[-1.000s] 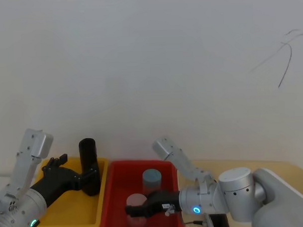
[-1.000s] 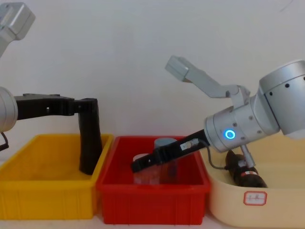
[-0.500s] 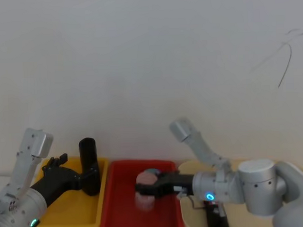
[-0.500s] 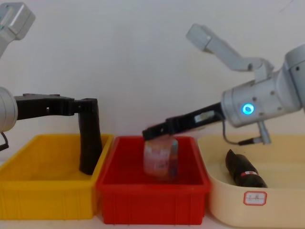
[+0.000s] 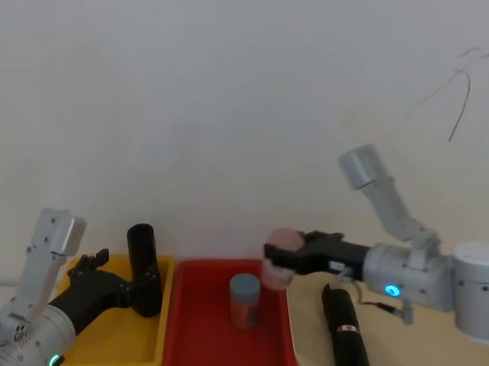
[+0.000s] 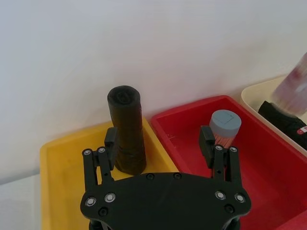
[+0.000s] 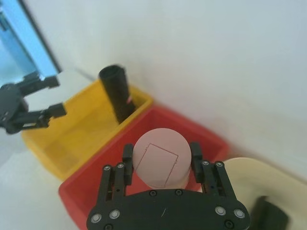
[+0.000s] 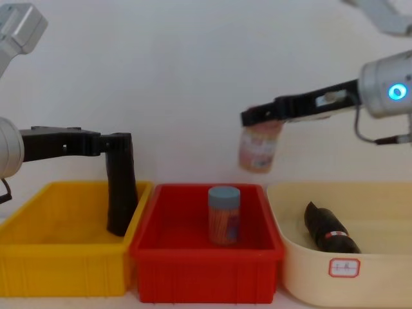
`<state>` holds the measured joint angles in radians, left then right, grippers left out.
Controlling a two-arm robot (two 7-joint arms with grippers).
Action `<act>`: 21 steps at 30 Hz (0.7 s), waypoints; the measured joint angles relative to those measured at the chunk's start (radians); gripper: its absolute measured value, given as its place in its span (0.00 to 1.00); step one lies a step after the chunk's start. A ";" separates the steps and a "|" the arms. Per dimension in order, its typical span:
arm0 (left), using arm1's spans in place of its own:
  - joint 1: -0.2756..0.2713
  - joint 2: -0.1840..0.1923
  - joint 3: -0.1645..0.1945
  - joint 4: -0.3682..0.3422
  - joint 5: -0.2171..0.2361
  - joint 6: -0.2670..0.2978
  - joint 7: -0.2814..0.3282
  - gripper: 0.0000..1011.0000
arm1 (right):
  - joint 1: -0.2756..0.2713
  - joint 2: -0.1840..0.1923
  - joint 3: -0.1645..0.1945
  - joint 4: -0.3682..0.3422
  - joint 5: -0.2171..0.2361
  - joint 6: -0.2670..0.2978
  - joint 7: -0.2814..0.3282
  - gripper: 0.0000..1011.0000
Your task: Pick up the garbage bag with the one hand and transfer it to the other hand.
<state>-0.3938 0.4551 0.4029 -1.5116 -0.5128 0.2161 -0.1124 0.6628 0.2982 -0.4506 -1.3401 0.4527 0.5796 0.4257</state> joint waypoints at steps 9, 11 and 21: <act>0.000 0.000 0.000 0.000 0.000 0.000 0.000 0.99 | -0.062 0.053 0.079 -0.111 0.010 0.012 -0.084 0.67; 0.000 0.000 0.000 0.000 0.000 0.000 0.000 0.99 | -0.081 0.066 0.098 -0.130 0.010 0.014 -0.104 0.67; 0.000 0.000 0.000 0.000 0.000 0.000 0.000 0.99 | -0.147 0.104 0.163 -0.148 0.010 0.012 -0.170 0.67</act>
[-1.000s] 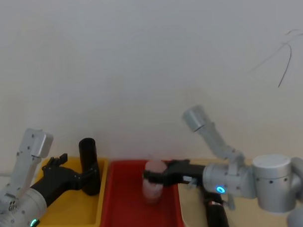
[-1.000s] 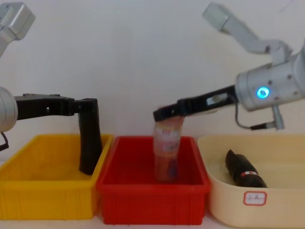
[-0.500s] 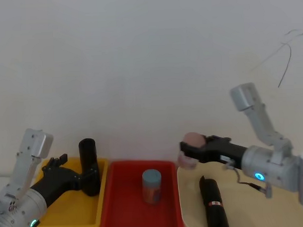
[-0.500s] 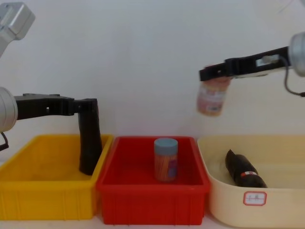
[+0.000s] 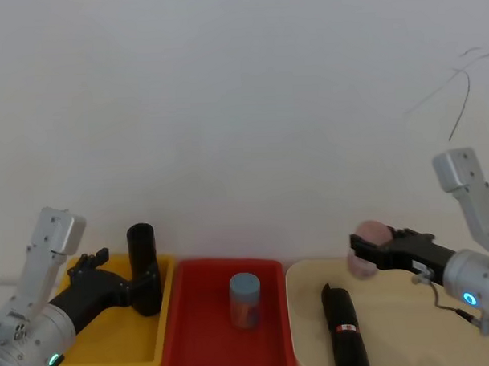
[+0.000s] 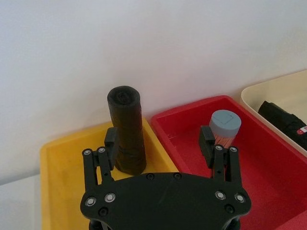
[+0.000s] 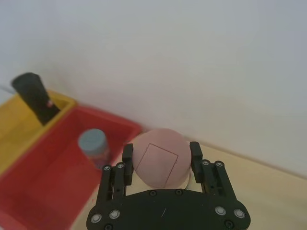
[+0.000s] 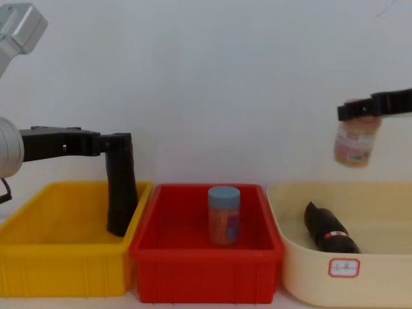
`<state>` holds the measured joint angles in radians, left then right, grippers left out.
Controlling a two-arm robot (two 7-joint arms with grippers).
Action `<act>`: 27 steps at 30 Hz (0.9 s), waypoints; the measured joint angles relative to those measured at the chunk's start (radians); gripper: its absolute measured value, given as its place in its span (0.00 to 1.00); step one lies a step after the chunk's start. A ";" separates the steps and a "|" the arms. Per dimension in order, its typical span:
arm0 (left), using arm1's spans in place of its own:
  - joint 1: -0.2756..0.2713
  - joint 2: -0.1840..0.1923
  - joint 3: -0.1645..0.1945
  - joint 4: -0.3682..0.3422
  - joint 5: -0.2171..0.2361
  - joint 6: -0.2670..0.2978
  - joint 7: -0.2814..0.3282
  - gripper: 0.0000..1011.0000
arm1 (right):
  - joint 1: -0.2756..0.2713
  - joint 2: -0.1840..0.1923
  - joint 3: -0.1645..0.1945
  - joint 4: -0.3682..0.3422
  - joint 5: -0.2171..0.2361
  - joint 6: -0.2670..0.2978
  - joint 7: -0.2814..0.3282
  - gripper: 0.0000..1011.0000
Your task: Pick up the garbage bag with the one hand and transfer it to the other hand.
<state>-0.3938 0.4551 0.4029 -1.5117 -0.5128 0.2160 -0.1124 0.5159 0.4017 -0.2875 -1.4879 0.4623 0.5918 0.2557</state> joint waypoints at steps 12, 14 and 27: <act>0.000 0.000 0.000 0.000 0.000 0.000 0.000 0.99 | -0.046 0.020 0.039 0.021 0.002 -0.007 -0.020 0.81; 0.000 0.000 0.000 0.000 0.000 0.000 0.000 0.99 | -0.049 0.021 0.042 0.022 0.002 -0.007 -0.022 0.86; 0.000 0.000 0.000 0.000 0.000 0.000 -0.001 0.99 | -0.064 0.027 0.054 0.029 0.003 -0.009 -0.027 0.99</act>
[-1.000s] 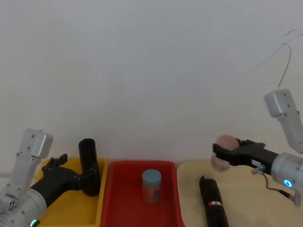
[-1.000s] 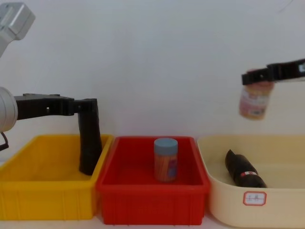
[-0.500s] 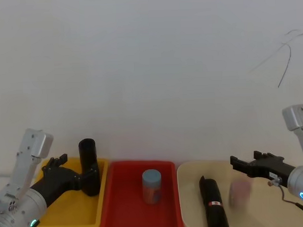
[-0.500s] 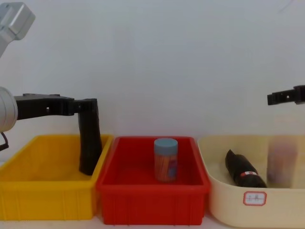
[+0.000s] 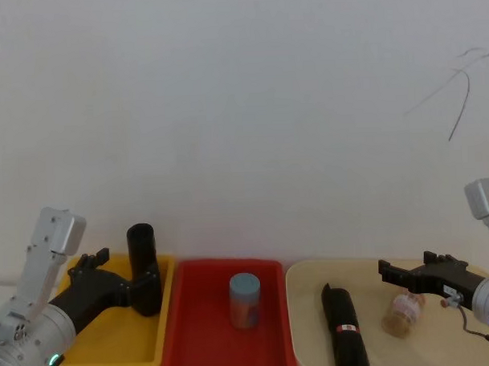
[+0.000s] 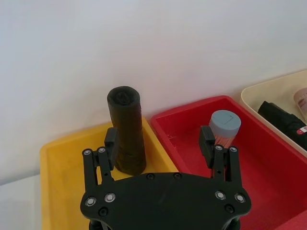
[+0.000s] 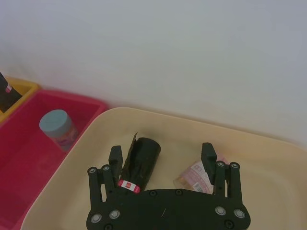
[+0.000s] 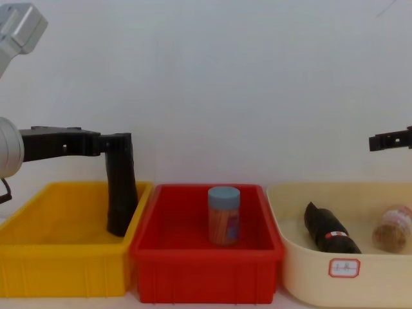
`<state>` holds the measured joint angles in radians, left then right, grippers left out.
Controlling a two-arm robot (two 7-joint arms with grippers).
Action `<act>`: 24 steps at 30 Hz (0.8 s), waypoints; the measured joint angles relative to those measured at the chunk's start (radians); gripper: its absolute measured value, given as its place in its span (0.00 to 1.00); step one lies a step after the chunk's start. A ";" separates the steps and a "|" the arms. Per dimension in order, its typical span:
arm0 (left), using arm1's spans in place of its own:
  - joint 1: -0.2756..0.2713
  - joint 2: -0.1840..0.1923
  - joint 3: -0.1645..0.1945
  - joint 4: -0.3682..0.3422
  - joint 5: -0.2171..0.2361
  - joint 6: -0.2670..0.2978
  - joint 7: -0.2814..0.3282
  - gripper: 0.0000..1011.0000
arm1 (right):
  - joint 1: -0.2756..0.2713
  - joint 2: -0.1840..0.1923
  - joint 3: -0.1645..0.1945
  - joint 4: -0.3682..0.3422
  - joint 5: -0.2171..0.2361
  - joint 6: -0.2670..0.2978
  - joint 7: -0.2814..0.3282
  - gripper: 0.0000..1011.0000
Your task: Pick up the garbage bag with the one hand and transfer it to the other hand.
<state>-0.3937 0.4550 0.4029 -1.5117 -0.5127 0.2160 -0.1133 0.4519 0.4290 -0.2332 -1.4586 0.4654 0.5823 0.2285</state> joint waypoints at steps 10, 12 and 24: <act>-0.005 -0.008 -0.003 -0.001 -0.011 -0.026 -0.046 0.99 | -0.024 -0.016 0.005 -0.014 -0.009 -0.067 -0.005 0.99; -0.007 -0.011 -0.004 0.001 -0.017 -0.031 -0.056 0.99 | -0.029 -0.020 0.007 -0.019 -0.011 -0.083 -0.007 0.99; -0.043 -0.058 0.006 0.021 -0.058 -0.058 -0.149 0.99 | -0.097 -0.066 0.004 -0.061 -0.041 -0.266 -0.012 0.99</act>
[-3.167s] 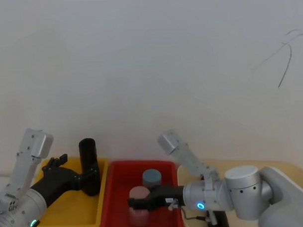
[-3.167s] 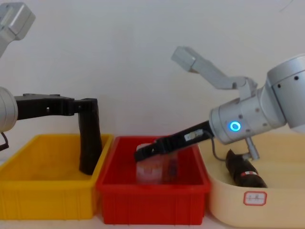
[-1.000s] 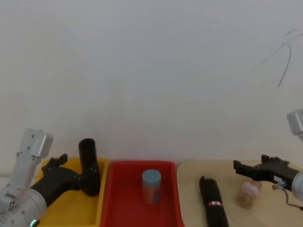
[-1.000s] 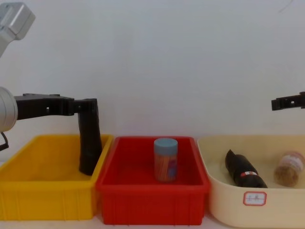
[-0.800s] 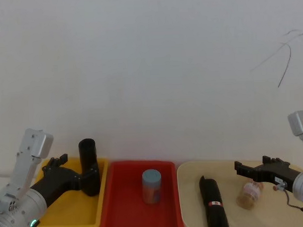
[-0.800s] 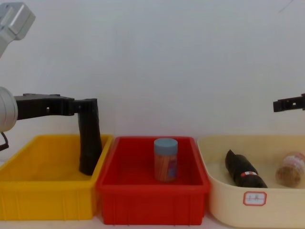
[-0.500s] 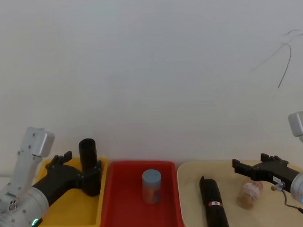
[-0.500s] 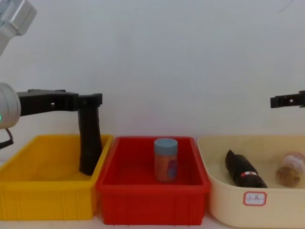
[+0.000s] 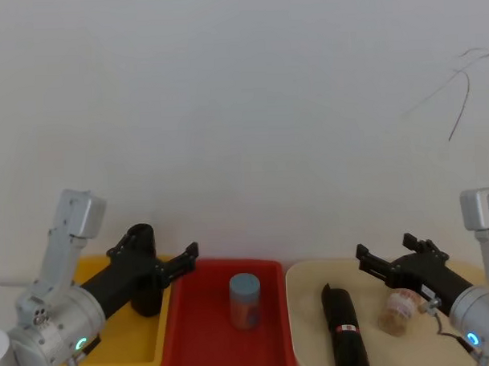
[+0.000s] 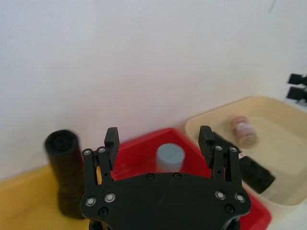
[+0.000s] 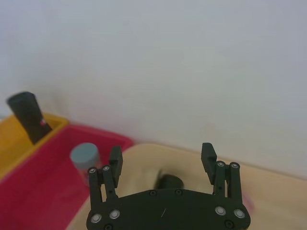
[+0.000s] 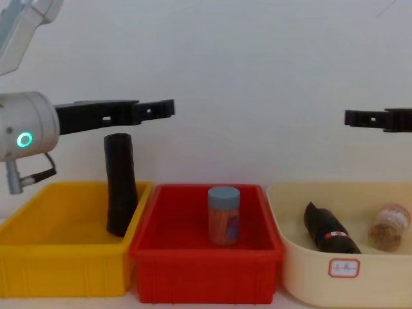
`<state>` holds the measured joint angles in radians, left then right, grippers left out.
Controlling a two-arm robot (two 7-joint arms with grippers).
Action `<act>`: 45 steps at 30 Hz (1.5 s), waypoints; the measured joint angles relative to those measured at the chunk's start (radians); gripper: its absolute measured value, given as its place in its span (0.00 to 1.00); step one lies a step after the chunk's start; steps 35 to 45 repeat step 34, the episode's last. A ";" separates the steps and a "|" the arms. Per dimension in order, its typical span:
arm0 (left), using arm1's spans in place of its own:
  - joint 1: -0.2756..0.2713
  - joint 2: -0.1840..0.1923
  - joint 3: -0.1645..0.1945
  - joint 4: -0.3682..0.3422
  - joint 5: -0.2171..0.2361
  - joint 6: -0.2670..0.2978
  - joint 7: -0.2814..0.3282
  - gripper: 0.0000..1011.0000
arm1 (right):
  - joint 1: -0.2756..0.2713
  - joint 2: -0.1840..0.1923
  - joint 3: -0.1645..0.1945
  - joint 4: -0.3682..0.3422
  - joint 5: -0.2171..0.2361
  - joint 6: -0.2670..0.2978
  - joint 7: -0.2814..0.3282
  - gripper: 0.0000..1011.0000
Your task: Pick up the garbage bag with the one hand and transfer it to the other hand.
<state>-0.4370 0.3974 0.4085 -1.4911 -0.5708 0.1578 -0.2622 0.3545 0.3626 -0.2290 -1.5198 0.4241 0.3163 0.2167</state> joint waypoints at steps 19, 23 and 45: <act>-0.027 -0.037 0.018 0.011 -0.016 -0.008 -0.063 0.99 | -0.102 -0.066 -0.073 -0.042 -0.035 -0.299 0.103 0.99; -0.029 -0.039 0.020 0.012 -0.017 -0.008 -0.067 0.99 | -0.113 -0.073 -0.083 -0.045 -0.039 -0.331 0.116 0.99; -0.032 -0.044 0.022 0.013 -0.019 -0.009 -0.074 0.99 | -0.130 -0.085 -0.098 -0.051 -0.044 -0.381 0.136 0.99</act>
